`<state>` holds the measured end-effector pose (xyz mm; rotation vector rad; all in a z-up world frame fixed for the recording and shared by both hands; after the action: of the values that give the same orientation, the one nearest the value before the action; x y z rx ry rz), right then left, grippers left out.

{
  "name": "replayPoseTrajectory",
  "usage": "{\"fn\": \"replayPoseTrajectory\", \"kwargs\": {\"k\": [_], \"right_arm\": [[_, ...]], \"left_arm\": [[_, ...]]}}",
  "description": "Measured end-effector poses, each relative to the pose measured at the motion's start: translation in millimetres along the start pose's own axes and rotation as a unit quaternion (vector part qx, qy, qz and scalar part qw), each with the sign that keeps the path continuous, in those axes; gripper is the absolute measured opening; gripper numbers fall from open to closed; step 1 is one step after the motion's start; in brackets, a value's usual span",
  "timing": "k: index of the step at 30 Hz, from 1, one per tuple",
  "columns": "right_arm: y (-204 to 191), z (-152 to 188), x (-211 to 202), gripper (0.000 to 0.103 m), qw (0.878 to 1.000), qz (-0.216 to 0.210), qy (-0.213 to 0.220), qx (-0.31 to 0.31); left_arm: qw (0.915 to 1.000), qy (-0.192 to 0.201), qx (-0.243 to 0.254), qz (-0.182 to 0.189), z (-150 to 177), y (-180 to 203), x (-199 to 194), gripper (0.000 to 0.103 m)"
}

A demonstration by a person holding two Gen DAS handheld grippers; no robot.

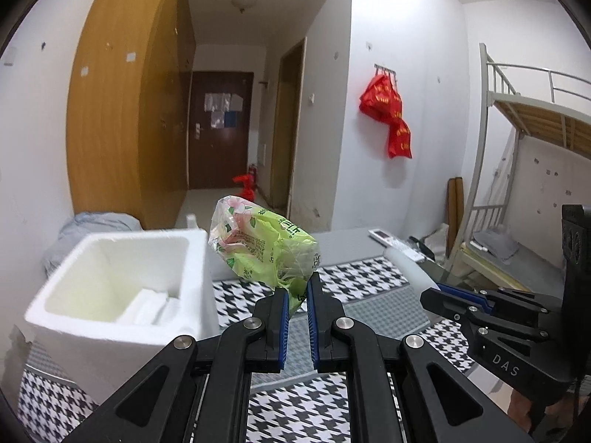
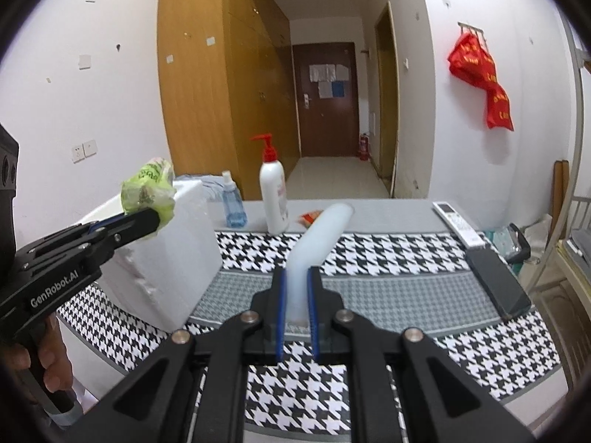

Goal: Organize soft objects
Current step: 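Carry the tissue pack and foam roll toward the foam box with both tools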

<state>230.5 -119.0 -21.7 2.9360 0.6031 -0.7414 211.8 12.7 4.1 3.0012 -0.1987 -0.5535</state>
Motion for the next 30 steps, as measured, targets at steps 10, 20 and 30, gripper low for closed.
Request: {"fn": "replayPoseTrajectory", "kwargs": {"k": [10,20,30], "right_arm": [[-26,-21,-3,0.013,0.999,-0.029,0.029,-0.021],[-54,-36,4,0.013,0.996,-0.066,0.040,-0.036],[-97,-48,19,0.014,0.991,-0.110,0.041,-0.062]], "left_arm": [[0.9993,0.031,0.000,-0.022,-15,-20,-21,0.010],[0.9961,0.049,-0.010,-0.072,-23,-55,-38,0.010],[0.9937,0.037,-0.026,-0.102,-23,-93,-36,0.010]]}}
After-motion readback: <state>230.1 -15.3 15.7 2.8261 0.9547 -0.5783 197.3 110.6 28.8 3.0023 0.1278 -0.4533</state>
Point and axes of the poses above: each gripper's, at about its wrist camera, not at the fingertips, and x roughly the way its jaws point, y to its right, z to its underside, the point moved 7 cm from there along x, roughly the way its jaws point, and after that the axes turned 4 degrees about z, right-handed, at the moved point
